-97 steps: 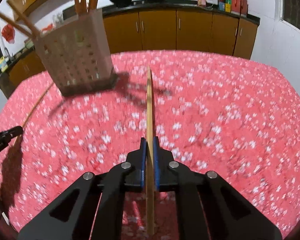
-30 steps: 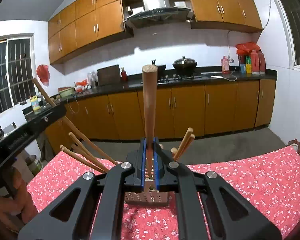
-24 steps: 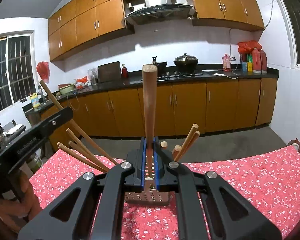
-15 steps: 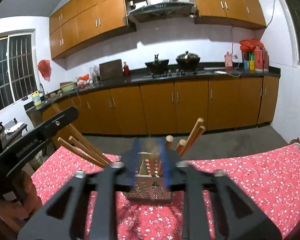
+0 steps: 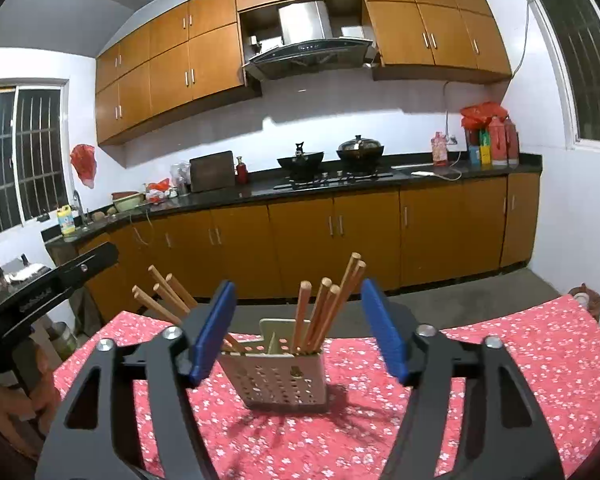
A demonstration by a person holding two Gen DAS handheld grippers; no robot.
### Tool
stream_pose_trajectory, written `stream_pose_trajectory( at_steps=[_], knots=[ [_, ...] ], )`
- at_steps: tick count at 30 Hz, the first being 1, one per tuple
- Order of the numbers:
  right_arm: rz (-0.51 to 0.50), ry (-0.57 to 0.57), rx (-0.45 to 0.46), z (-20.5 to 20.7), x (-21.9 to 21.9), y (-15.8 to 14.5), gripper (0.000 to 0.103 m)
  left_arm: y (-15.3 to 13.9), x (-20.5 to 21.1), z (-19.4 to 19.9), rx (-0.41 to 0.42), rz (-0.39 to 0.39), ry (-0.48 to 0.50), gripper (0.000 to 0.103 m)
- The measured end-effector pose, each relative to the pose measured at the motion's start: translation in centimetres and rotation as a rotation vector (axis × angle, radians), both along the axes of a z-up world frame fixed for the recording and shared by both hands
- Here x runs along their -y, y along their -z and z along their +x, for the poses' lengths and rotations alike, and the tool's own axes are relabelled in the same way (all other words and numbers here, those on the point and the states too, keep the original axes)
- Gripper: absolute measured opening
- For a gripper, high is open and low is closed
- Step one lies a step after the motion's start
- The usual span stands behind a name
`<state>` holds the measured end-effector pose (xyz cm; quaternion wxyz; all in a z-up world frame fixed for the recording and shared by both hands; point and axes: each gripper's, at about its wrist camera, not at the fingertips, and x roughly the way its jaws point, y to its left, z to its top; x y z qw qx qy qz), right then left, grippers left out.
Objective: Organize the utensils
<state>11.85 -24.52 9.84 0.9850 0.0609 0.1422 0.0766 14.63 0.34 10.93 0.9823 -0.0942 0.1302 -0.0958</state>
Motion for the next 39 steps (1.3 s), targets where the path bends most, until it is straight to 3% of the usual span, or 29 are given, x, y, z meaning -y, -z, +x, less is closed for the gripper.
stream_pose_trajectory(
  at_steps=[2, 5, 8, 17, 24, 39],
  knots=[
    [-0.021, 0.014, 0.013, -0.9, -0.1, 0.4, 0.088, 0.5, -0.4, -1.0, 0.001, 0.019, -0.014, 0.072],
    [-0.05, 0.038, 0.035, -2.1, -0.3, 0.9, 0.1, 1.3, -0.9, -2.5, 0.005, 0.048, -0.027, 0.089],
    [-0.049, 0.058, 0.031, -3.0, -0.2, 1.6, 0.101, 2.2, -1.2, -4.1, 0.004, 0.078, -0.033, 0.099],
    [-0.075, 0.073, -0.058, -5.4, -1.4, 4.5, 0.101, 5.3, -0.5, -9.1, -0.008, 0.222, -0.085, 0.099],
    [-0.118, 0.108, -0.038, -8.4, -2.1, 6.6, 0.101, 7.5, -0.3, -11.5, -0.014, 0.267, -0.121, 0.099],
    [-0.111, 0.103, -0.103, -10.8, -2.6, 10.1, 0.101, 10.9, -0.5, -13.8, -0.069, 0.256, -0.121, 0.099]
  ],
)
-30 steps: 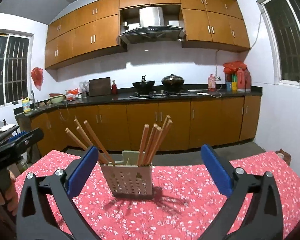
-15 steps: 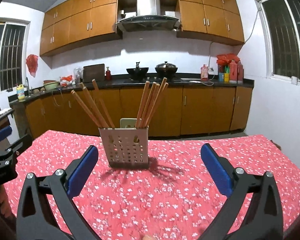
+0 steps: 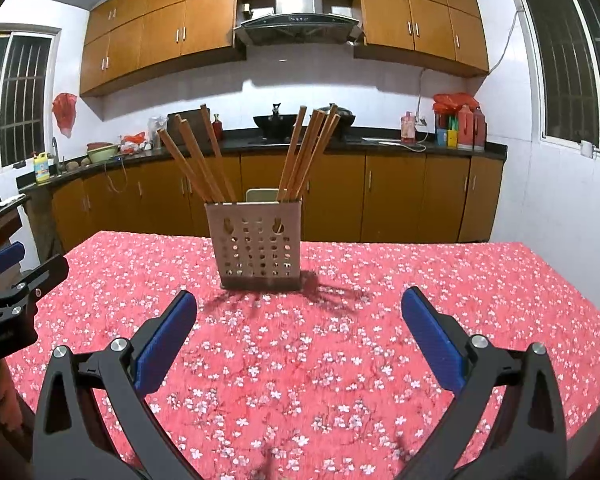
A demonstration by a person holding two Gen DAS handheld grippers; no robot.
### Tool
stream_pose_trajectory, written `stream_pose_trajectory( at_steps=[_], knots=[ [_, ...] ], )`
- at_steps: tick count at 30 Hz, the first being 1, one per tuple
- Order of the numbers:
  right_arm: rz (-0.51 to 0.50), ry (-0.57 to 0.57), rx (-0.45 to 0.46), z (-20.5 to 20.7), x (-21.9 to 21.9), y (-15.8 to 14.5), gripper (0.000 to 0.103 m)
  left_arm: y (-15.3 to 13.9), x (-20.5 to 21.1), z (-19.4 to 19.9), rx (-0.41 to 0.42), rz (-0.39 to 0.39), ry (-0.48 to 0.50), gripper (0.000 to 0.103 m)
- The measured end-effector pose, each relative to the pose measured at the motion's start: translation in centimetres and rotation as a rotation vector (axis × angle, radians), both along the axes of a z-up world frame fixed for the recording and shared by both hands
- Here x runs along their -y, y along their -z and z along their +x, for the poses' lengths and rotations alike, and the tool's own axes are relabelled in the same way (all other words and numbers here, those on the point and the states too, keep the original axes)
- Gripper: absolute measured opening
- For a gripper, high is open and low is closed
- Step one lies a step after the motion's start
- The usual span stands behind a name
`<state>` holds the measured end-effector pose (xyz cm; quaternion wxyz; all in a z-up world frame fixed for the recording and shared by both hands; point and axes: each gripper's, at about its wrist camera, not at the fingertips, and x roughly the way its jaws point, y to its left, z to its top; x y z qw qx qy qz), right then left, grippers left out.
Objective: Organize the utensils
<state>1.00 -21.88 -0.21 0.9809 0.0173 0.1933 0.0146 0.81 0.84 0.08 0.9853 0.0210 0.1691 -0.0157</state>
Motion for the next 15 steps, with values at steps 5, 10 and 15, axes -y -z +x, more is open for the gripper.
stream_pose_trajectory(
  at_steps=[5, 10, 15],
  knots=[
    [0.0, 0.01, 0.0, -0.19, 0.13, 0.18, 0.101, 0.16, 0.3, -0.09, 0.0, 0.0, 0.007, 0.099],
    [0.003, 0.019, 0.005, -0.41, 0.4, 0.23, 0.101, 0.38, 0.36, -0.28, 0.003, -0.002, 0.01, 0.099],
    [-0.004, 0.027, 0.01, -0.77, 0.47, 0.47, 0.101, 0.58, 0.41, -0.49, 0.007, -0.004, 0.008, 0.099]
  ],
)
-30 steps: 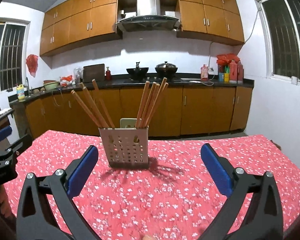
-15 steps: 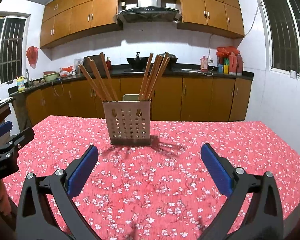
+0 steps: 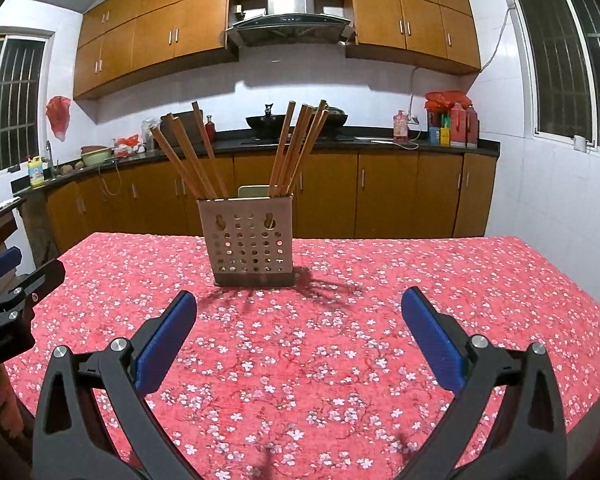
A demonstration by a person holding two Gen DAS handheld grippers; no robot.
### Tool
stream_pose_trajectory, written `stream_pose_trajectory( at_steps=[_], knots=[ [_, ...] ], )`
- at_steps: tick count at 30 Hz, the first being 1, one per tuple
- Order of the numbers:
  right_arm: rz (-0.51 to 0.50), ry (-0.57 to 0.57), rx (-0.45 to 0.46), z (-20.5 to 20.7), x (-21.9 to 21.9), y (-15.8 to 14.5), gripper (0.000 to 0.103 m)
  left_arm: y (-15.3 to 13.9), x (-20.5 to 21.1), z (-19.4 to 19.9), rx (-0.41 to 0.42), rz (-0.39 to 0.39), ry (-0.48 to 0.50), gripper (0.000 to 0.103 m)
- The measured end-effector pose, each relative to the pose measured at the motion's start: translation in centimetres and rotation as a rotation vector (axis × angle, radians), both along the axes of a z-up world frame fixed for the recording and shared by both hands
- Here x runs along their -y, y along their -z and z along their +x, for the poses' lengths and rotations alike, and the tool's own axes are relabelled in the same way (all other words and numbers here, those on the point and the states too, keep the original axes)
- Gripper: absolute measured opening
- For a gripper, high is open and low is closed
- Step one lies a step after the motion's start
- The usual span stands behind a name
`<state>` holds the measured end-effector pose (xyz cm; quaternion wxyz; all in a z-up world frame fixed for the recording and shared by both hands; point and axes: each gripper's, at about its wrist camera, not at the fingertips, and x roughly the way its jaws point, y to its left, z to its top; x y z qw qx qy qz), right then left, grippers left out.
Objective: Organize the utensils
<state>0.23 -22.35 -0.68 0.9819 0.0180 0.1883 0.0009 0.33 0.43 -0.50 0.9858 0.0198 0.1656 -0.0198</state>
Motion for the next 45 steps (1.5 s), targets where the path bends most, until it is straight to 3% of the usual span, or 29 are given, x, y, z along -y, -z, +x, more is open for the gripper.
stream_pose_trajectory(
  at_steps=[45],
  knots=[
    [0.009, 0.008, -0.008, -0.12, 0.19, 0.38, 0.101, 0.64, 0.38, -0.39, -0.007, -0.004, 0.006, 0.099]
  ],
)
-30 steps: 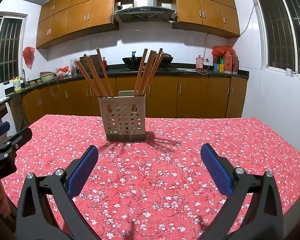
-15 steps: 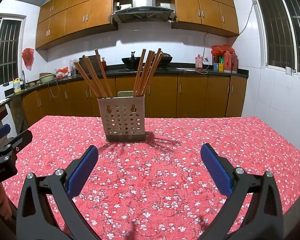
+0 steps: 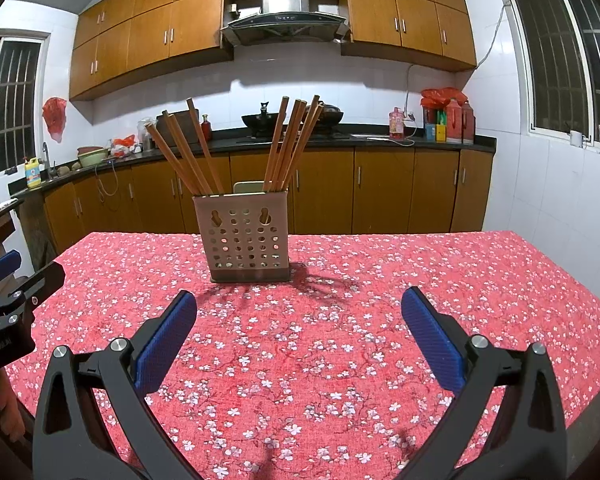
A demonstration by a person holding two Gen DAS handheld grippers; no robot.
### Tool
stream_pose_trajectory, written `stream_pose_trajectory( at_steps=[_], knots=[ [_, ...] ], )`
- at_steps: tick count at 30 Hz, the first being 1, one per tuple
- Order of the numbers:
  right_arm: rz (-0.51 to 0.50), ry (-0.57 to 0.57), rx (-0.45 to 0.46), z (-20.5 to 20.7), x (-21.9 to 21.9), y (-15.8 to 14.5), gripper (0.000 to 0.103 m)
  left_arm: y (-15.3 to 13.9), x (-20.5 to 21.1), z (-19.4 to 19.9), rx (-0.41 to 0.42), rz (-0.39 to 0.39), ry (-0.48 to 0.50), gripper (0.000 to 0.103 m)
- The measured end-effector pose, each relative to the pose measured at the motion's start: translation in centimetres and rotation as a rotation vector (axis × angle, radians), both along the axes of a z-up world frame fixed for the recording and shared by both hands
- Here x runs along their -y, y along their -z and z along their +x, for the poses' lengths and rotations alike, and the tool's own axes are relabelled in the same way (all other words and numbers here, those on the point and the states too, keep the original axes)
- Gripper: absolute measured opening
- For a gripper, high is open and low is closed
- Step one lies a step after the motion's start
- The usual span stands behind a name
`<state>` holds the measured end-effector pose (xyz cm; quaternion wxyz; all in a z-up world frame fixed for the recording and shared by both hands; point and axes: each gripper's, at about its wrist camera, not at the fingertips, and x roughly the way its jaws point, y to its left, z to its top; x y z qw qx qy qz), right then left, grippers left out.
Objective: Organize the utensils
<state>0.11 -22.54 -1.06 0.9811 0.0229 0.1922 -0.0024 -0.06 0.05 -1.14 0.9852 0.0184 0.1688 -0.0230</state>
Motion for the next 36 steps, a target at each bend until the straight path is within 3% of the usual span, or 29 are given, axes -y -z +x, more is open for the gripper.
stream_pose_trajectory(
  at_steps=[36],
  knots=[
    [0.005, 0.002, -0.004, 0.08, -0.24, 0.13, 0.101, 0.37, -0.19, 0.44, -0.015, -0.005, 0.005, 0.099]
  ],
)
